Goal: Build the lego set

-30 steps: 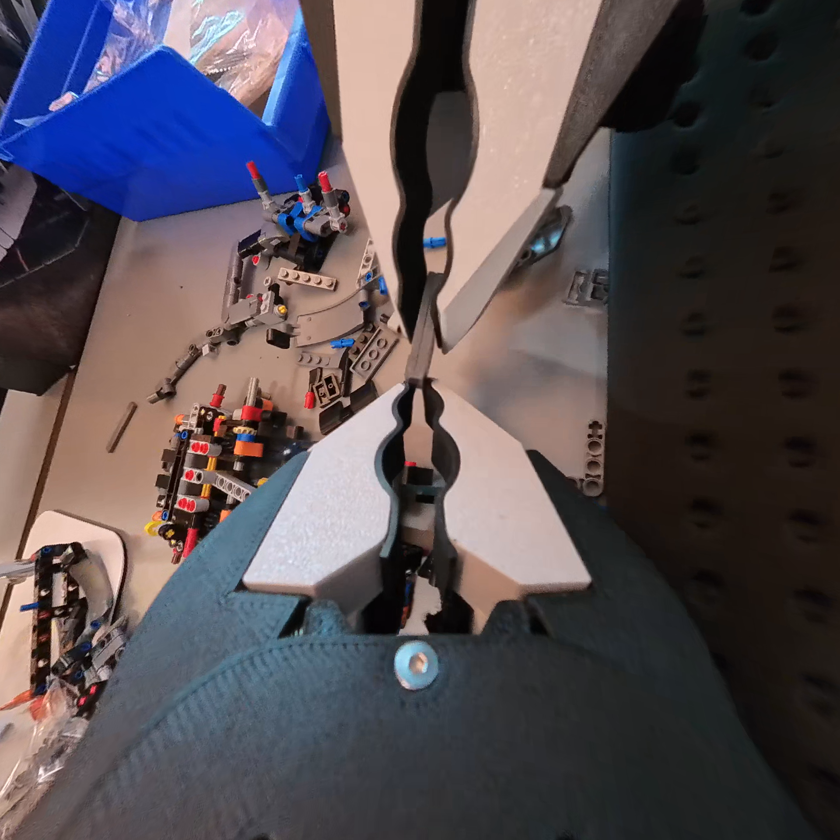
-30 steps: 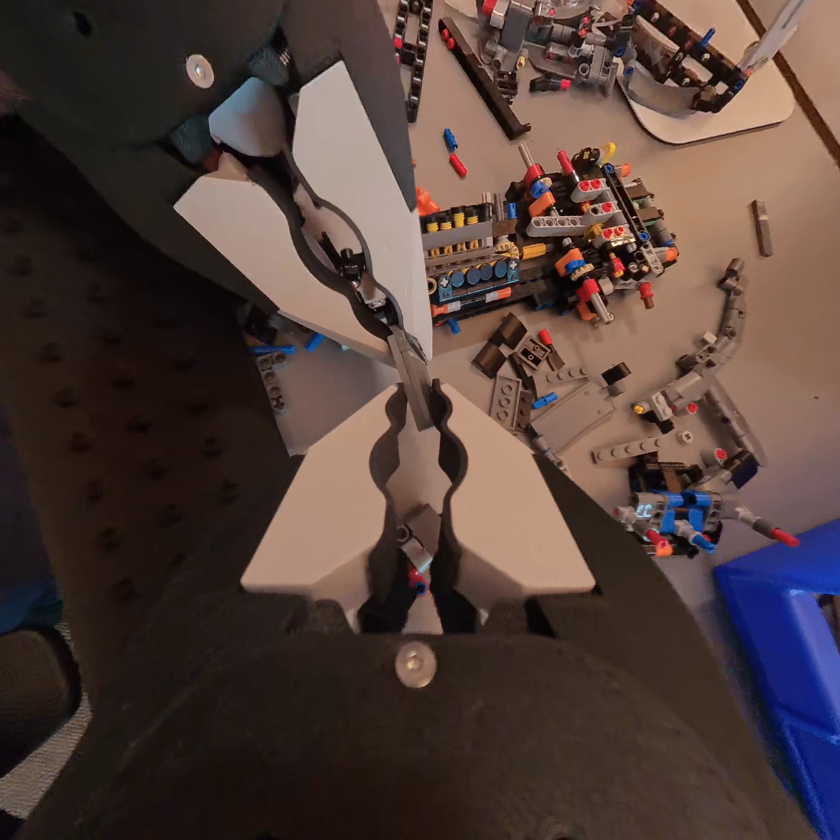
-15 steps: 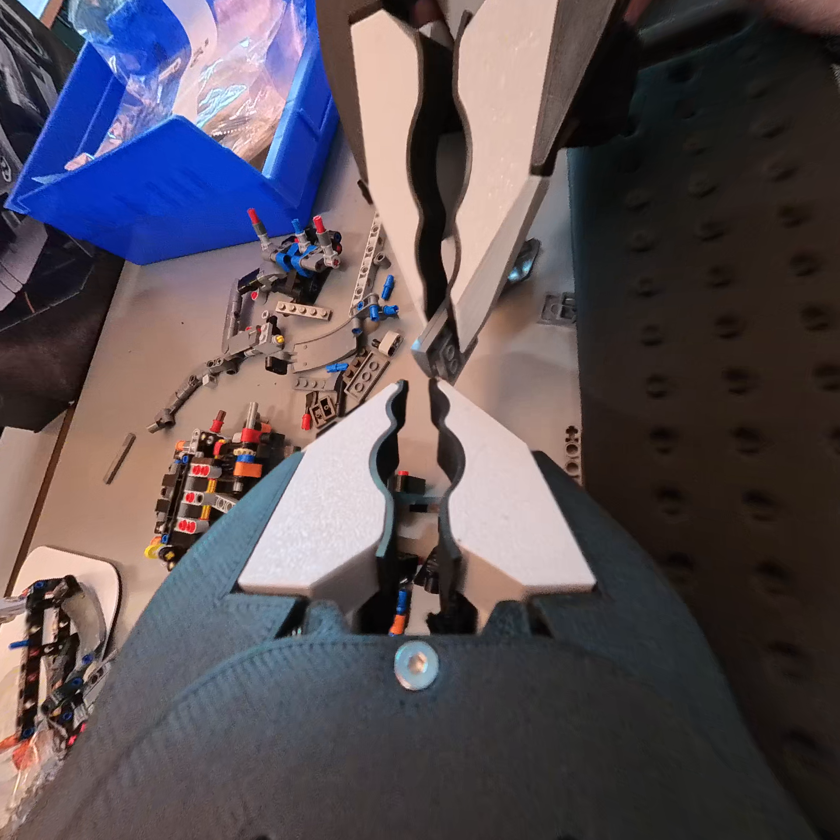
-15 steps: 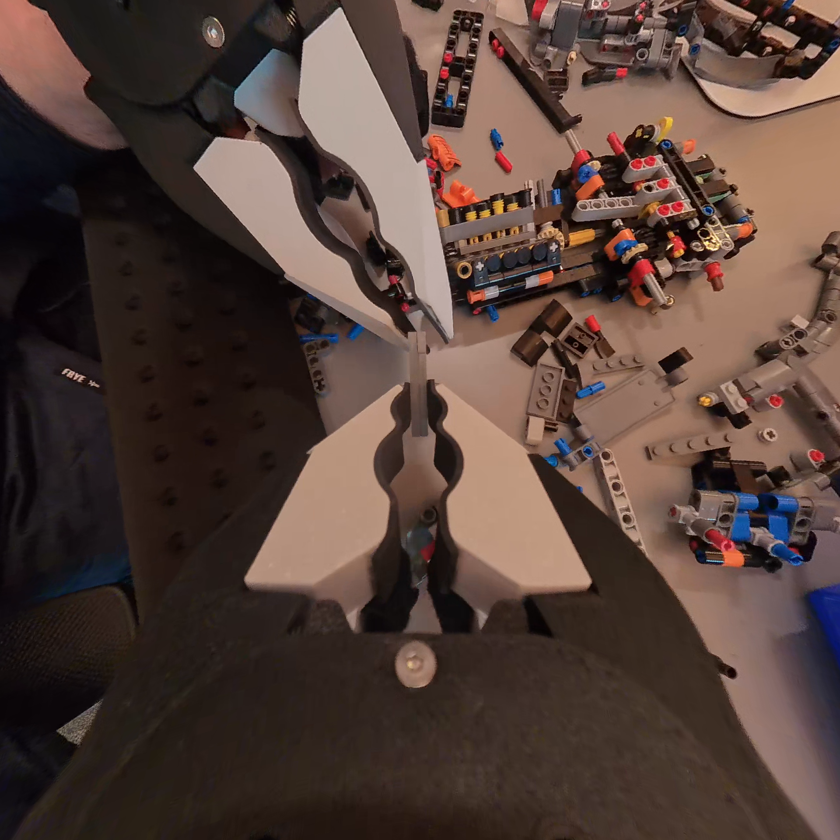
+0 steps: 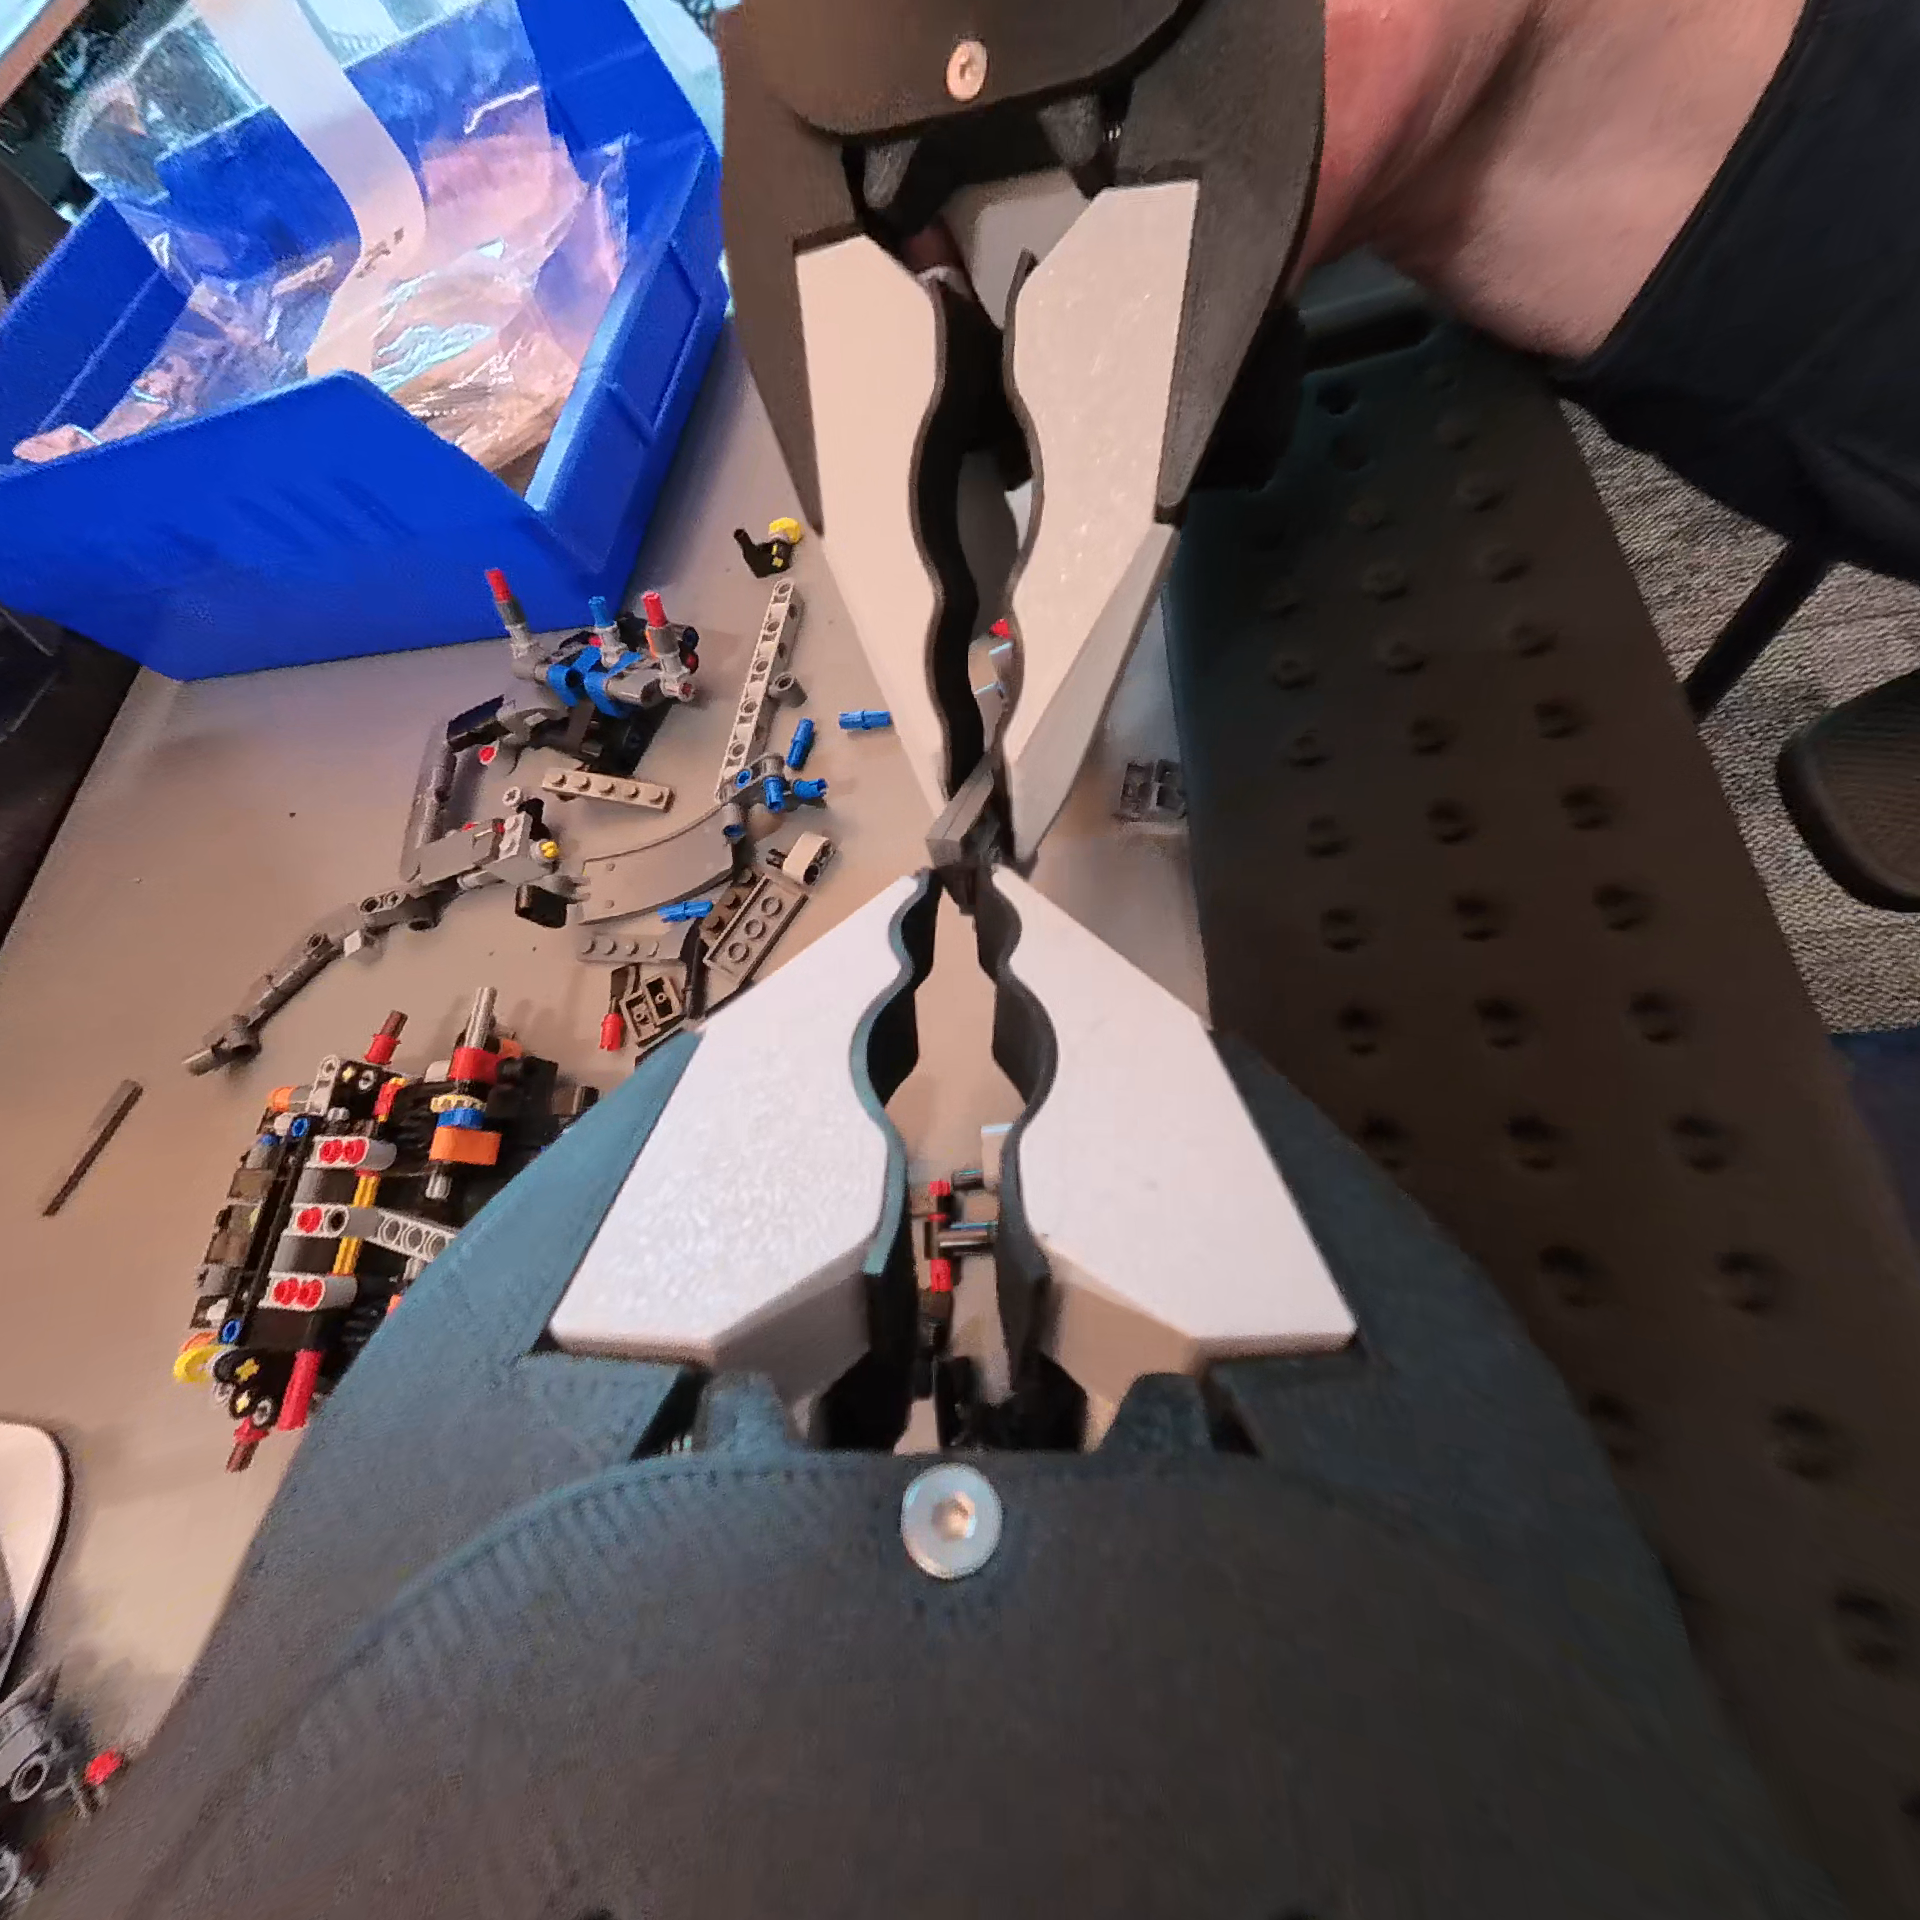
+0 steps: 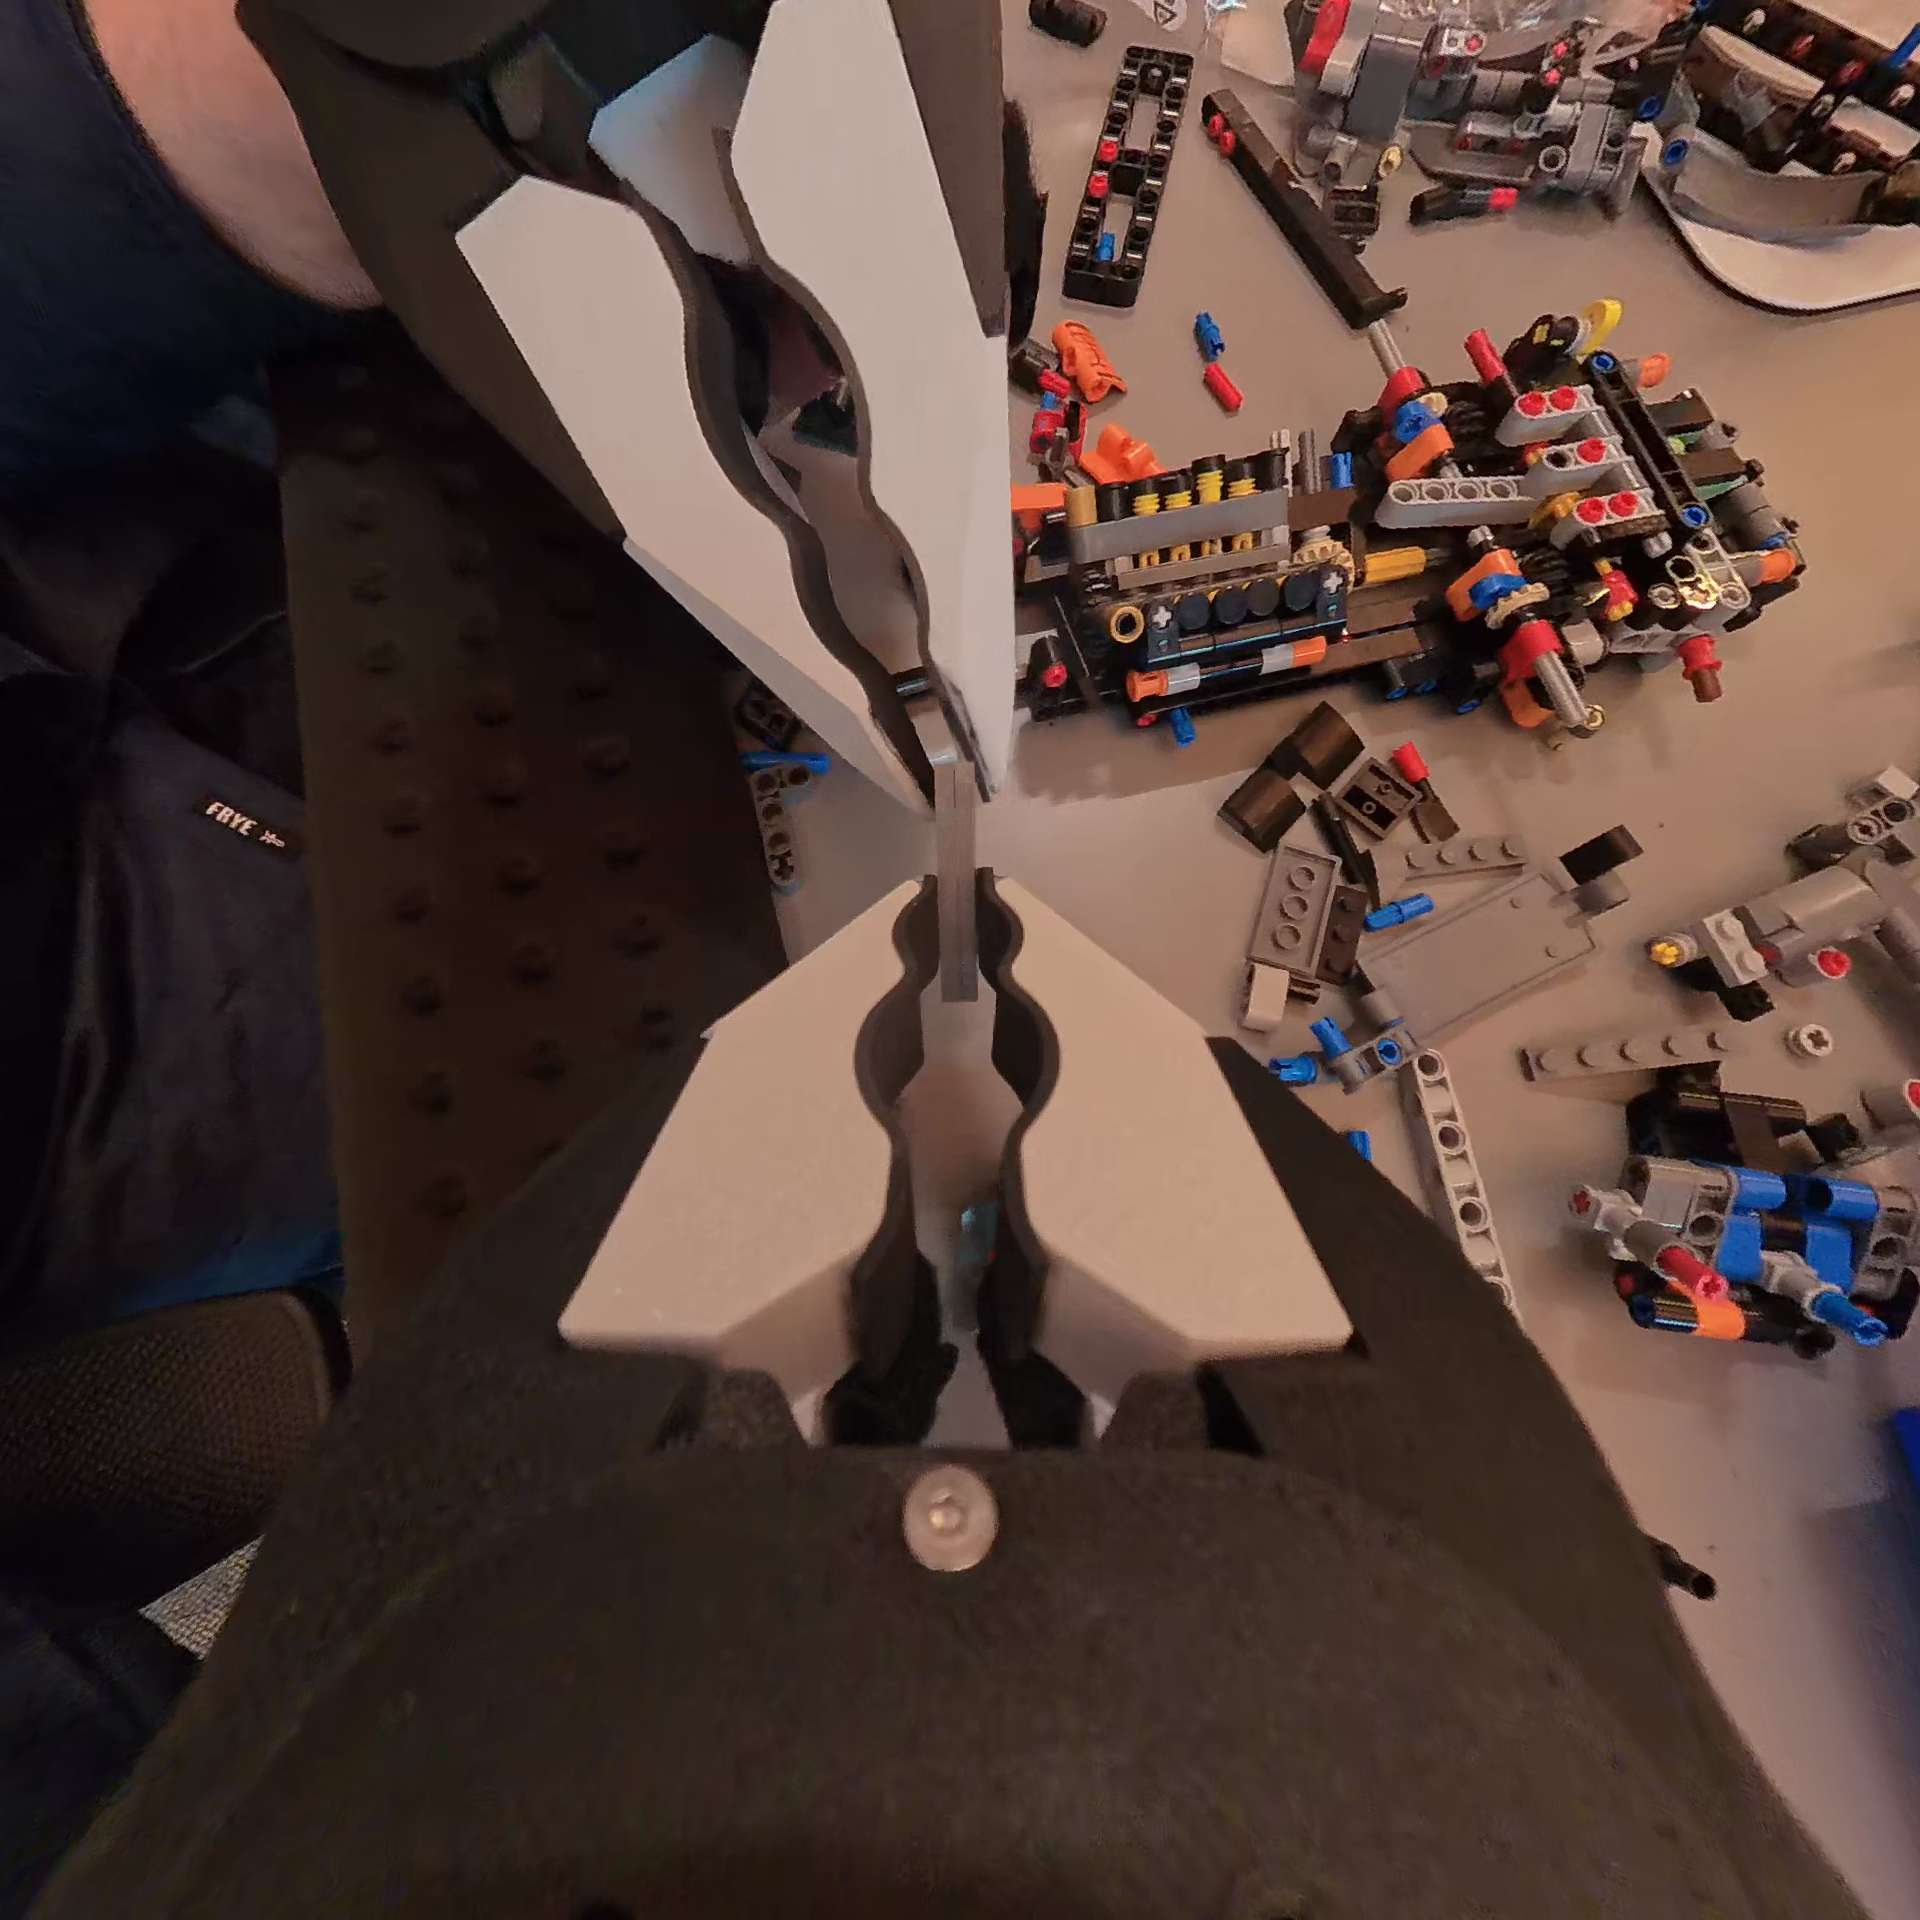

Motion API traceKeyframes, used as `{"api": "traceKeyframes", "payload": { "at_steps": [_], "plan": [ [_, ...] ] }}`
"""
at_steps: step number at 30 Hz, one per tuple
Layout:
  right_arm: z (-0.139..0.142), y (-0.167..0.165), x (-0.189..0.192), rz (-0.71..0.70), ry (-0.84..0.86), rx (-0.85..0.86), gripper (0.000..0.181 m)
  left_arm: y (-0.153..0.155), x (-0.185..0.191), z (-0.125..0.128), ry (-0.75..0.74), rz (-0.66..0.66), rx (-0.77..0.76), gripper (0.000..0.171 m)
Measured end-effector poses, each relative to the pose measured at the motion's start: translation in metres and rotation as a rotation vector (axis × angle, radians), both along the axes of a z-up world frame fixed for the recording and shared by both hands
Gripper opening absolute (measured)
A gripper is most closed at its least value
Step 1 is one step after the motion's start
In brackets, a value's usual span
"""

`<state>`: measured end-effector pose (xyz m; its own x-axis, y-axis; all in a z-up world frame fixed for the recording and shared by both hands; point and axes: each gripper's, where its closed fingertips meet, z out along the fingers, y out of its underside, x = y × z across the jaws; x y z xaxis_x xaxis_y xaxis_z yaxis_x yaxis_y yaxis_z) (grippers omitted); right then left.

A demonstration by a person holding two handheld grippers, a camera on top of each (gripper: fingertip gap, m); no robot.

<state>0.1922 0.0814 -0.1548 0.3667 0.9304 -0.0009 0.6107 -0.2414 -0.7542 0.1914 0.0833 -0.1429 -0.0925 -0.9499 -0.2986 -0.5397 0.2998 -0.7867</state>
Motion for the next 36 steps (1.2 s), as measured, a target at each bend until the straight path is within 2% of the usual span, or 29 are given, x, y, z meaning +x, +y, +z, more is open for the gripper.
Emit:
{"api": "traceKeyframes", "payload": {
  "at_steps": [17, 26, 29, 30, 33, 36],
  "plan": [
    [0.002, -0.001, -0.007, 0.022, -0.019, 0.056, 0.003, -0.007, -0.001, 0.007, -0.032, -0.028, -0.085, 0.001],
    [-0.014, -0.006, -0.005, 0.051, -0.105, 0.028, 0.004, -0.010, -0.001, -0.011, 0.066, -0.061, 0.069, 0.002],
    [-0.019, -0.017, -0.010, 0.114, -0.112, -0.011, 0.003, 0.009, -0.003, -0.015, 0.110, 0.017, 0.179, 0.001],
    [-0.017, -0.025, -0.017, 0.160, -0.086, -0.024, 0.004, 0.007, -0.003, -0.014, 0.094, 0.008, 0.158, 0.001],
    [-0.021, -0.011, -0.015, 0.091, -0.146, 0.007, 0.003, 0.008, -0.003, -0.010, 0.072, 0.023, 0.141, 0.001],
    [-0.017, -0.008, -0.013, 0.077, -0.109, 0.021, 0.004, 0.009, -0.003, -0.018, 0.103, 0.026, 0.093, 0.002]
  ]
}}
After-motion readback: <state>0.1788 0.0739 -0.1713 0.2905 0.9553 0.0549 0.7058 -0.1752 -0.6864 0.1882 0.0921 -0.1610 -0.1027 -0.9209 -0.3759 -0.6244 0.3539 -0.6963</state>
